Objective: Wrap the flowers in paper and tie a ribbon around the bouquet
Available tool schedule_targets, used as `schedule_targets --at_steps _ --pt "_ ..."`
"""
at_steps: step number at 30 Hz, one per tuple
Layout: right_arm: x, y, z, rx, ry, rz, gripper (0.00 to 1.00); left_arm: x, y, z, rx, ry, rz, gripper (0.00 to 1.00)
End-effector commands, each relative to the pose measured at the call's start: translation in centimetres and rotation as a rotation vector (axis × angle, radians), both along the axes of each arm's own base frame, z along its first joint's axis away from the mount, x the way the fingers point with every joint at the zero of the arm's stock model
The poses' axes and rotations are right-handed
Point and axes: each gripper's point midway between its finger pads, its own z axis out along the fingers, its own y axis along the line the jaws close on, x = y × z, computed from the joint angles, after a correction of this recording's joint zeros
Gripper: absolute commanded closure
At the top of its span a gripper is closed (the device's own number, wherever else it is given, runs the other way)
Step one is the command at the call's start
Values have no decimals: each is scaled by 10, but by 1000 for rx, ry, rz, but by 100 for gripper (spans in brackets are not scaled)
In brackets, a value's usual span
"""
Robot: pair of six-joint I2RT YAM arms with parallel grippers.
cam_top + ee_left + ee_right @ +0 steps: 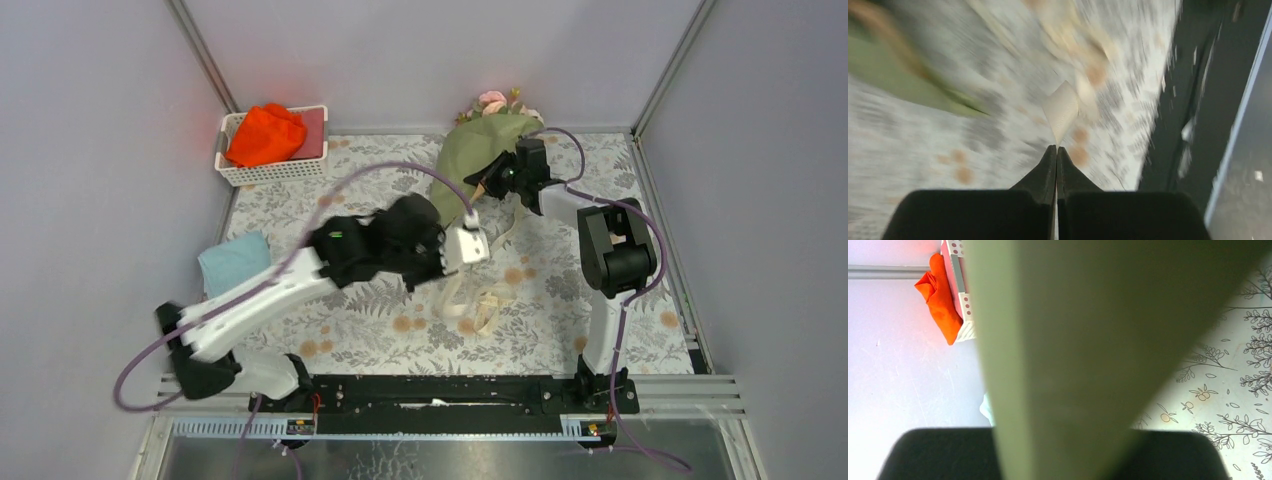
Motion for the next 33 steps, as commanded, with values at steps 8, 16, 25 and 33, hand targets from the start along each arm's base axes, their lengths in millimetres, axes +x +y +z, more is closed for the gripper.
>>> schedule_targets --at_steps 8,16,25,33 --pt "13 4 89 88 -187 63 100 22 95 -219 381 328 -18 100" --pt "-2 5 90 78 -172 129 100 166 136 -287 444 285 383 100" --pt "-46 22 67 102 -117 245 100 362 136 -254 169 114 904 100" --pt "-118 51 19 64 -20 503 100 368 138 -198 24 83 962 100"
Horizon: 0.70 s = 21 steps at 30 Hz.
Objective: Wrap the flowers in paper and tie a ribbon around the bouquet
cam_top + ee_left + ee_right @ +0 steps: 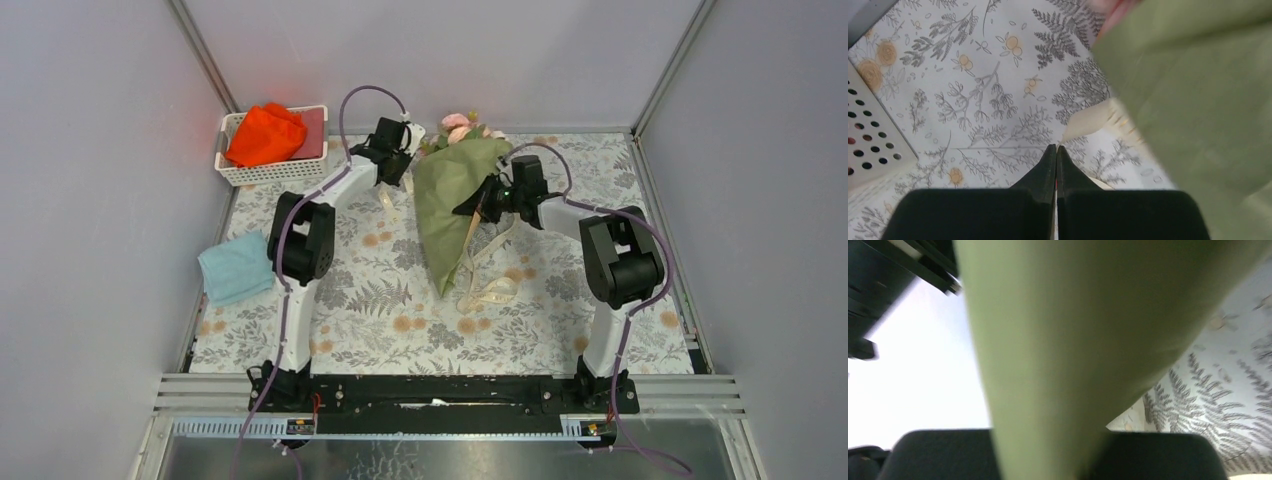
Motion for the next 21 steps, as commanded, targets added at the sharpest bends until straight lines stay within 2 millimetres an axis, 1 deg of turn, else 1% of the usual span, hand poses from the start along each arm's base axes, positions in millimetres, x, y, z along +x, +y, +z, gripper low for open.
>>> schedule_targets --at_steps 1,2,4,5,6,8,9,11,13,15,17,19,21 --pt "-48 26 13 15 -71 250 100 -10 -2 61 -118 -92 34 100" --pt "-58 31 6 20 -50 286 100 -22 -3 68 -136 -88 21 100" --pt "-73 37 -8 5 -16 329 100 -50 -3 76 -172 -62 -5 100" --pt "-80 41 -14 -14 -12 338 100 -66 -7 79 -193 -42 -29 100" --pt "-83 42 -19 -36 -11 332 100 -85 -15 81 -211 -17 -64 100" --pt "-89 46 -26 -74 -17 319 100 -122 -34 81 -232 33 -142 100" --pt "-88 47 -29 -98 -22 303 100 -141 -46 86 -248 41 -188 100" --pt "-90 50 -36 -129 -19 282 100 -172 -74 80 -260 82 -281 100" --pt "-90 50 -41 -144 -16 239 100 -195 -99 68 -277 135 -349 100" --pt "-91 51 -47 -136 -17 202 99 -205 -116 50 -290 201 -382 100" --pt "-95 53 -52 -141 -10 184 96 -205 -125 28 -291 264 -373 100" --pt "-99 51 -56 -156 -4 176 87 -201 -130 2 -282 323 -349 100" --pt "-101 44 -54 -192 -16 169 76 -200 -134 -21 -274 375 -343 100"
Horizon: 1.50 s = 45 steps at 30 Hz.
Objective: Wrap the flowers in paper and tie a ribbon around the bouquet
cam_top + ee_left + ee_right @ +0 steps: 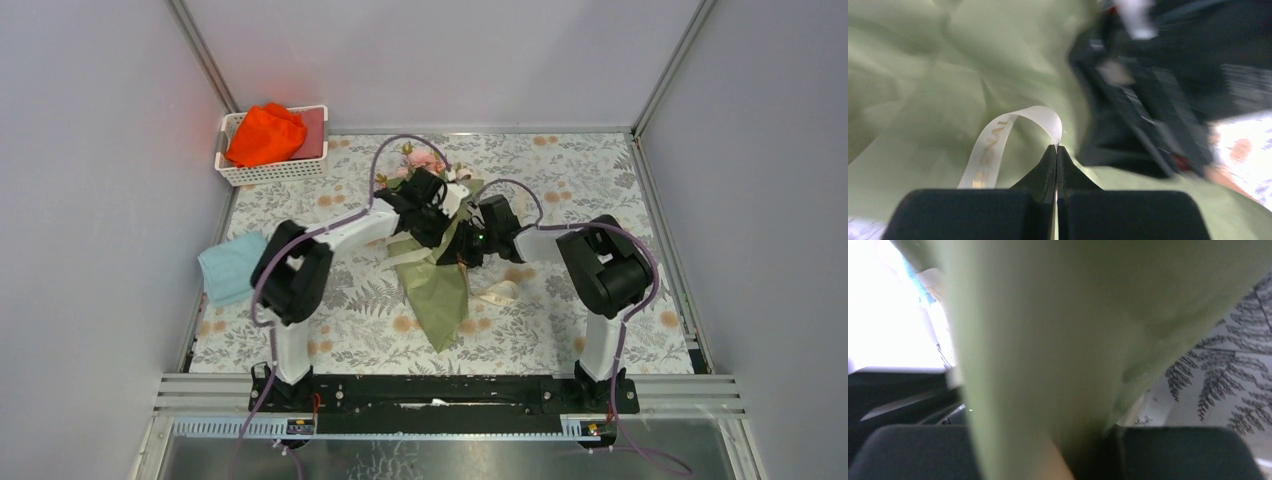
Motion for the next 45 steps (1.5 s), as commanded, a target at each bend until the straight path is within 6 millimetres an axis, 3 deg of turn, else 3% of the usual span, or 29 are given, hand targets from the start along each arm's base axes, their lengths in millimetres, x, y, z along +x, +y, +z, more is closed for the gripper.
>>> schedule_targets --at_steps 1,4,7,10,12,14,16,18,21,23,26,28,30,31,32,33,34,36,39,42,44,45 --pt "7 -6 25 -49 -99 -45 69 0 0 -51 30 152 36 100" --pt "9 -26 48 -160 -191 -43 56 2 3 -76 69 179 47 100" --pt "10 -59 77 -316 -289 -69 46 -1 8 -94 98 195 53 100" --pt "25 -112 105 -482 -406 -205 30 -7 10 -101 102 209 50 100" --pt "45 -155 113 -539 -454 -366 21 -9 11 -101 94 208 46 100" --pt "65 -191 101 -610 -459 -487 17 -10 11 -99 92 203 46 100" --pt "83 -209 75 -684 -397 -500 16 -9 11 -94 86 194 43 100" --pt "97 -210 49 -749 -304 -438 16 -9 11 -90 83 184 42 100" --pt "112 -199 31 -759 -235 -375 13 -9 12 -86 84 173 40 100" --pt "112 -192 17 -753 -192 -339 1 -9 13 -83 82 167 40 100" --pt "107 -197 -5 -815 -157 -303 1 -8 13 -80 80 154 37 100" --pt "101 -202 -19 -860 -122 -269 6 -7 13 -78 82 146 37 100" --pt "96 -205 -28 -882 -101 -228 22 -6 14 -76 86 136 33 100" --pt "95 -205 -31 -884 -99 -212 46 -5 15 -76 90 133 33 100" --pt "94 -205 -31 -882 -103 -207 81 -5 15 -74 91 129 32 100" --pt "95 -207 -29 -880 -111 -207 98 -4 15 -74 93 126 31 100" --pt "97 -212 -23 -882 -124 -218 100 -3 15 -73 95 122 32 100" --pt "104 -233 1 -897 -170 -286 100 -1 15 -71 95 116 29 100" --pt "114 -292 67 -849 -317 -554 100 2 14 -72 102 111 33 100" --pt "112 -347 173 -834 -590 -831 100 3 14 -73 105 111 32 100" --pt "106 -356 252 -835 -790 -903 100 4 13 -73 105 111 28 100" --pt "103 -350 290 -785 -884 -906 100 4 13 -73 106 109 25 100"
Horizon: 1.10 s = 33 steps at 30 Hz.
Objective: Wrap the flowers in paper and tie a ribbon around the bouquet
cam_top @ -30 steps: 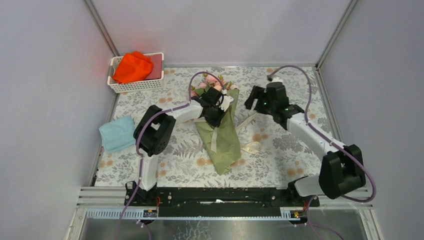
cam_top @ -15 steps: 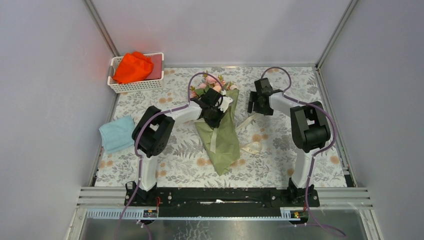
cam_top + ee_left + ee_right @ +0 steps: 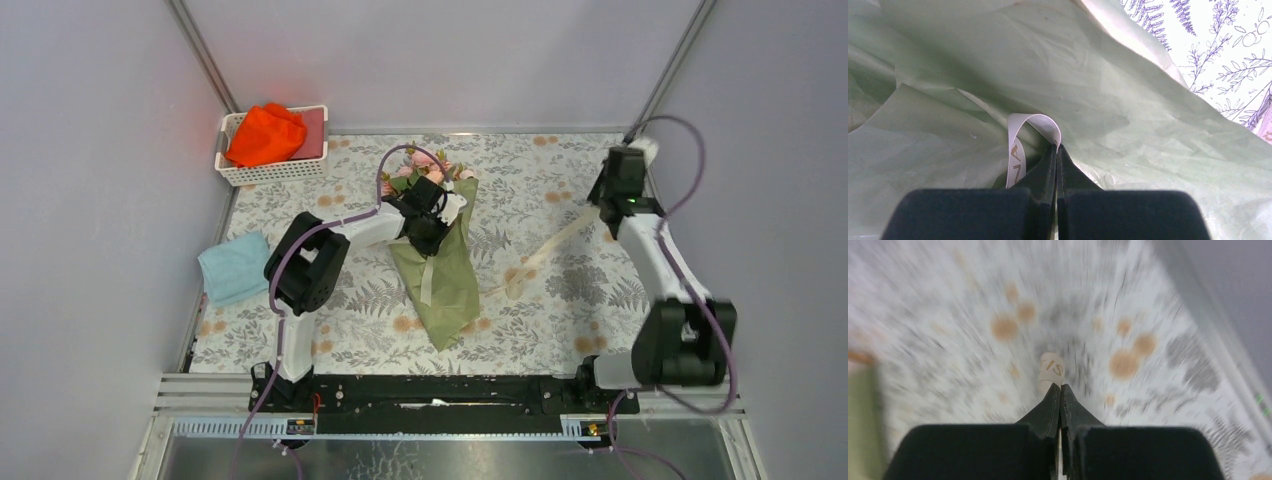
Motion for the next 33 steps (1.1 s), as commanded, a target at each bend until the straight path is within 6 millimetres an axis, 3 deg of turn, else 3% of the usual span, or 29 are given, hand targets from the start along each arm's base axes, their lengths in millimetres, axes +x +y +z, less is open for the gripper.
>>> schedule_targets --at_steps 1,2,4,6,8,10,13,16,21,25,29,33 --pt "15 2 223 -91 -624 62 100 2 4 2 37 -8 -11 100" --pt "14 25 260 -74 -722 153 100 3 4 3 38 -10 -12 100" --pt "3 87 311 -69 -836 343 100 6 3 5 36 -17 -11 100" --pt "-15 160 342 -21 -916 574 100 8 2 8 35 -23 -9 100" --pt "-45 232 360 132 -988 854 100 8 2 10 34 -27 -11 100" --pt "-77 285 365 314 -1034 1093 100 9 2 13 30 -31 -14 100" --pt "-117 335 350 517 -1030 1379 100 9 3 17 7 -24 -21 100" --pt "-138 359 313 625 -990 1496 100 11 6 20 -18 -13 -15 100" --pt "-164 388 212 771 -801 1590 100 17 14 20 -66 26 14 100" --pt "-150 388 124 717 -648 1471 100 20 19 21 -86 39 27 100" --pt "-142 392 64 781 -505 1361 100 15 20 29 -107 41 18 100" --pt "-125 391 -5 705 -351 1243 100 14 21 40 -117 35 19 100"
